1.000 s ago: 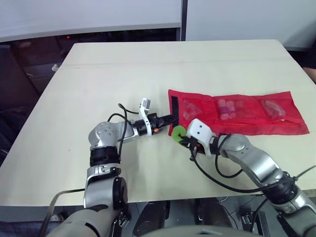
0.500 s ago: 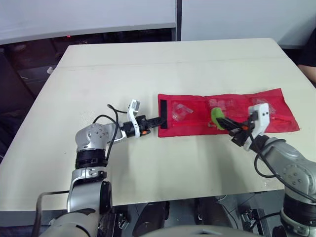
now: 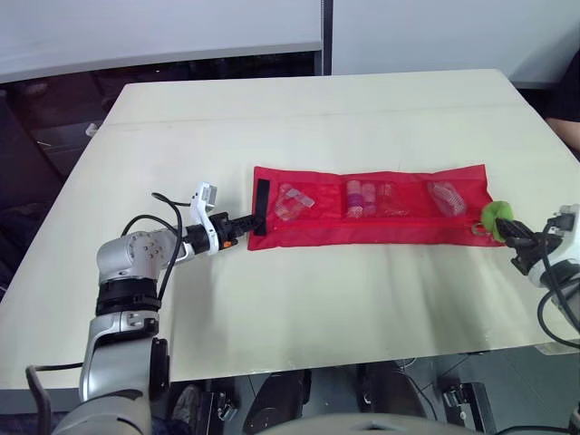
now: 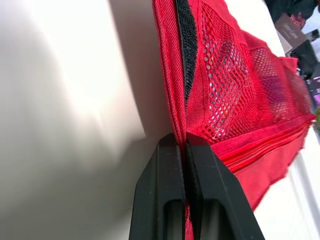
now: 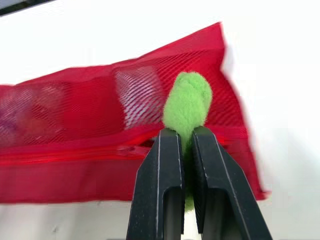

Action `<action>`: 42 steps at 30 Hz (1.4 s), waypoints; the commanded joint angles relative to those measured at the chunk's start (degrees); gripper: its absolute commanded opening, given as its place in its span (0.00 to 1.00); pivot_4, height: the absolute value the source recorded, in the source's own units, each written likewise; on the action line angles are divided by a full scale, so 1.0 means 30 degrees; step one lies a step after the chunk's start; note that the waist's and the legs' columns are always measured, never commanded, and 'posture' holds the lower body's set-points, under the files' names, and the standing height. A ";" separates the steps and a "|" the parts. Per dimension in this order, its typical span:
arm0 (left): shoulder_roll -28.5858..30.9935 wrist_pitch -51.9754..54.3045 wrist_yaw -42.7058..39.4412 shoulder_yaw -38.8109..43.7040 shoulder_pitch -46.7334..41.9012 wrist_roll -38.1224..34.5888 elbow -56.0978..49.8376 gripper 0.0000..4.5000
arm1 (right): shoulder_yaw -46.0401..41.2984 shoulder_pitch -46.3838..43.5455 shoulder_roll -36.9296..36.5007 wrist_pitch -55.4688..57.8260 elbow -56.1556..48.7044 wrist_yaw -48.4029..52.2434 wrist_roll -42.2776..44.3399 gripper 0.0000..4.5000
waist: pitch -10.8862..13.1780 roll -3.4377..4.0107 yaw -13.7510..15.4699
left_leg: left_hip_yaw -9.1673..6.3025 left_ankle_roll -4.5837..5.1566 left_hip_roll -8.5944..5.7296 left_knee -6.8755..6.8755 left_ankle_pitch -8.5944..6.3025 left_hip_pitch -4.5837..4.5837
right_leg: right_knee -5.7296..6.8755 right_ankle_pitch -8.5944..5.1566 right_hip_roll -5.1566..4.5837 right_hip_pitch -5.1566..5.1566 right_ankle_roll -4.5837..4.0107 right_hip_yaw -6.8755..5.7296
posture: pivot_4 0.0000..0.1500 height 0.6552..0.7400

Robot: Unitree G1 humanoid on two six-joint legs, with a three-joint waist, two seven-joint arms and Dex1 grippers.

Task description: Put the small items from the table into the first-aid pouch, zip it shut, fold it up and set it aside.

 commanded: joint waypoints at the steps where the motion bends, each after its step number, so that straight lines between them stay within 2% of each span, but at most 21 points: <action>1: 0.1023 -0.0771 0.0534 0.0622 0.0336 0.0936 0.0523 0.00 | -0.1307 -0.0230 -0.0550 -0.1690 0.1032 -0.1443 -0.1587 0.01 | -0.0001 0.0003 -0.0017 | 0.0006 0.0000 -0.0002 0.0000 0.0000 0.0002 | 0.0001 0.0000 -0.0001 0.0000 0.0000 0.0007 | 1.00 0.96; 8: 0.1329 -0.1295 0.0654 0.0969 0.0675 0.0869 0.0284 0.00 | -0.0719 0.0246 -0.0930 -0.4326 0.2202 -0.1772 -0.3672 0.01 | -0.0019 0.0034 -0.0029 | 0.0040 -0.0001 0.0028 -0.0041 0.0001 0.0028 | -0.0001 0.0000 0.0009 -0.0006 0.0000 0.0035 | 1.00 0.96; 11: 0.1561 -0.1186 0.0712 0.1206 0.0838 0.0756 0.0099 0.00 | -0.0319 0.0452 -0.0492 -0.5096 0.1531 -0.0429 -0.2630 0.01 | -0.0021 0.0038 -0.0113 | 0.0042 0.0000 0.0028 -0.0044 0.0000 0.0028 | -0.0002 0.0000 0.0012 -0.0006 0.0000 0.0041 | 1.00 0.96; 12: 0.1663 -0.1114 0.0703 0.1262 0.0933 0.0724 -0.0011 0.00 | -0.0119 0.0605 -0.0506 -0.5145 0.1188 0.0116 -0.2261 0.17 | -0.0022 0.0038 -0.0139 | 0.0052 0.0000 0.0037 -0.0046 0.0000 0.0035 | 0.0002 0.0000 0.0018 -0.0006 0.0000 0.0049 | 1.00 0.96; 13: 0.1848 -0.0928 0.0664 0.1375 0.1108 0.0624 -0.0243 0.00 | 0.0113 0.0895 -0.0667 -0.5340 0.0866 0.0760 -0.2129 0.19 | -0.0022 0.0038 -0.0147 | 0.0051 0.0000 0.0046 -0.0047 0.0000 0.0037 | 0.0001 0.0000 0.0022 -0.0006 0.0000 0.0047 | 1.00 0.96; 14: 0.2142 -0.0751 0.0611 0.1541 0.1317 0.0548 -0.0395 0.00 | 0.0169 0.1181 -0.0793 -0.5270 0.0595 0.1306 -0.1836 0.25 | -0.0022 0.0039 -0.0301 | 0.0051 0.0000 0.0047 -0.0048 0.0000 0.0037 | 0.0001 0.0000 0.0022 -0.0006 0.0000 0.0046 | 1.00 0.96; 15: 0.2410 -0.0615 0.0594 0.1704 0.1535 0.0495 -0.0554 0.00 | 0.0146 0.1478 -0.0932 -0.5315 0.0358 0.1869 -0.1583 0.38 | -0.0022 0.0039 -0.0323 | 0.0050 0.0000 0.0061 -0.0086 0.0000 0.0040 | -0.0007 -0.0001 0.0024 -0.0014 -0.0001 0.0048 | 1.00 0.96; 16: 0.2587 -0.0527 0.0605 0.1819 0.1693 0.0454 -0.0665 0.00 | 0.0091 0.1690 -0.1031 -0.5358 0.0212 0.2244 -0.1378 0.41 | -0.0022 0.0039 -0.0449 | 0.0050 0.0000 0.0063 -0.0092 0.0000 0.0042 | -0.0011 -0.0001 0.0025 -0.0014 -0.0001 0.0048 | 1.00 0.96; 17: 0.2701 -0.0453 0.0648 0.1912 0.1843 0.0426 -0.0768 0.00 | 0.0004 0.1924 -0.1130 -0.5324 0.0089 0.2528 -0.1176 0.57 | -0.0022 0.0040 -0.0491 | 0.0054 0.0000 0.0070 -0.0105 0.0000 0.0045 | -0.0018 -0.0001 0.0029 -0.0019 -0.0001 0.0050 | 1.00 0.96; 18: 0.2818 -0.0378 0.0648 0.1948 0.2007 0.0394 -0.0877 0.00 | -0.0054 0.2193 -0.1252 -0.5333 -0.0030 0.2793 -0.1053 0.64 | -0.0022 0.0041 -0.0513 | 0.0061 0.0000 0.0070 -0.0117 0.0000 0.0053 | -0.0020 -0.0001 0.0028 -0.0020 -0.0001 0.0059 | 1.00 0.96; 21: 0.3180 -0.0006 0.0441 0.1976 0.2479 0.0280 -0.1274 0.00 | -0.0192 0.2891 -0.1541 -0.5201 -0.0252 0.3179 -0.0854 0.98 | -0.0022 0.0041 -0.0479 | 0.0069 0.0002 0.0074 -0.0121 -0.0002 0.0061 | -0.0021 -0.0001 0.0026 -0.0017 -0.0001 0.0064 | 1.00 0.96; 30: 0.3789 -0.0451 0.0220 0.1845 0.2595 0.0736 -0.0994 0.00 | 0.0992 0.3434 -0.0796 -0.3792 -0.3036 0.3963 0.2733 0.98 | -0.0022 0.0042 -0.0484 | 0.0066 0.0004 0.0087 -0.0128 -0.0003 0.0063 | -0.0030 -0.0001 0.0026 -0.0017 -0.0001 0.0061 | 1.00 0.96; 34: 0.3850 -0.1106 -0.0104 0.1533 0.2414 0.1048 -0.1107 0.00 | 0.1829 0.3567 -0.0656 -0.3671 -0.3547 0.3804 0.3082 0.98 | -0.0022 0.0042 -0.0400 | 0.0065 0.0004 0.0083 -0.0126 -0.0003 0.0060 | -0.0039 0.0000 0.0021 -0.0011 -0.0001 0.0057 | 1.00 0.96; 35: 0.3994 -0.1293 -0.0369 0.1433 0.2382 0.1138 -0.1192 0.15 | 0.1939 0.3624 -0.0655 -0.3623 -0.3603 0.3777 0.3221 1.00 | -0.0021 0.0040 -0.0390 | 0.0065 0.0003 0.0083 -0.0126 -0.0003 0.0060 | -0.0039 0.0000 0.0021 -0.0011 -0.0001 0.0057 | 1.00 0.96; 37: 0.4276 -0.2956 -0.1273 0.1251 0.2324 0.1586 -0.1364 0.30 | 0.2184 0.3742 -0.0459 -0.3521 -0.3742 0.3571 0.3514 1.00 | -0.0021 0.0041 -0.0369 | 0.0059 0.0002 0.0083 -0.0126 -0.0003 0.0057 | -0.0040 0.0000 0.0021 -0.0012 -0.0001 0.0049 | 1.00 0.96; 42: 0.4580 -0.8494 -0.3846 0.1147 0.1936 0.2765 -0.1040 0.84 | 0.3264 0.4247 0.0102 -0.3760 -0.3600 0.3105 0.2949 1.00 | -0.0019 0.0038 -0.0204 | 0.0045 -0.0001 0.0084 -0.0126 0.0000 0.0036 | -0.0076 0.0013 0.0018 -0.0011 -0.0022 0.0029 | 1.00 0.96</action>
